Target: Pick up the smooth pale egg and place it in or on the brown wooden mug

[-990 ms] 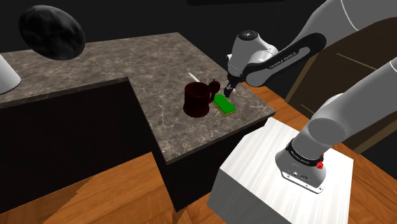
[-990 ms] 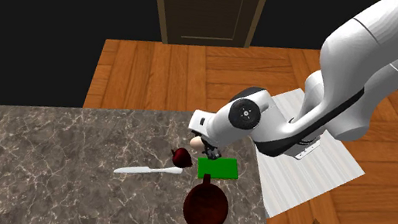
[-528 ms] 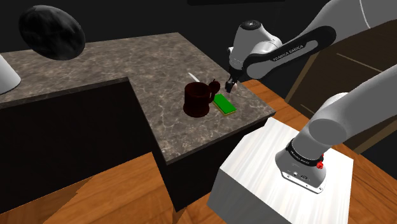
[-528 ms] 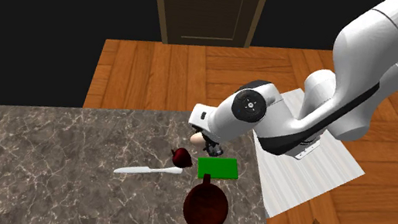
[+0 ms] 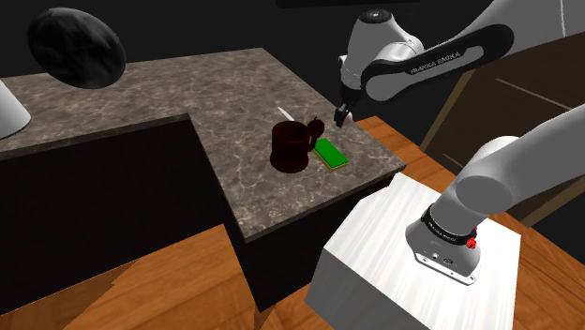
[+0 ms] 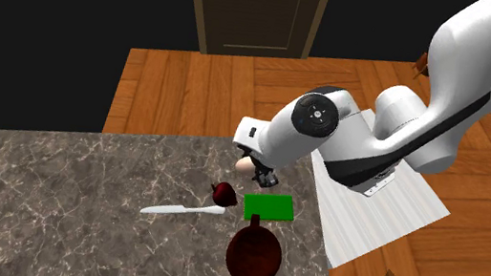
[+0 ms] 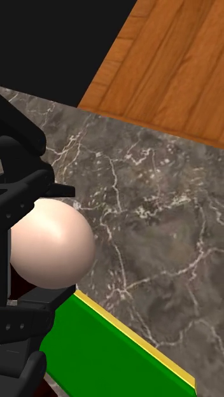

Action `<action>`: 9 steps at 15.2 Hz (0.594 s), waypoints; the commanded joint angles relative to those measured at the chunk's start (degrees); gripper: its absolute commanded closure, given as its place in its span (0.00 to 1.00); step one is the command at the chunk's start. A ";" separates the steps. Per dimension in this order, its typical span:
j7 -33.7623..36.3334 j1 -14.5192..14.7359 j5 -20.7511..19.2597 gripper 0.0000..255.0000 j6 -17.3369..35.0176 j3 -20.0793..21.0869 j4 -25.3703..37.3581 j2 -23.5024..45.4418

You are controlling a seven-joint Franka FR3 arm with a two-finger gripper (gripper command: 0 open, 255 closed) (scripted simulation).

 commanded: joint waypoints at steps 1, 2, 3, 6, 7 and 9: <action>-0.65 0.20 0.47 1.00 -1.81 -0.14 1.00 -0.85; -0.92 0.30 0.68 1.00 -2.67 -0.19 1.46 -1.27; -1.18 0.39 0.89 1.00 -3.53 -0.23 1.93 -1.67; -1.93 0.63 1.43 1.00 -6.07 -0.34 3.43 -2.78; -2.17 0.70 1.60 1.00 -6.91 -0.38 3.96 -3.11; -2.62 0.83 1.91 1.00 -8.57 -0.43 5.04 -3.72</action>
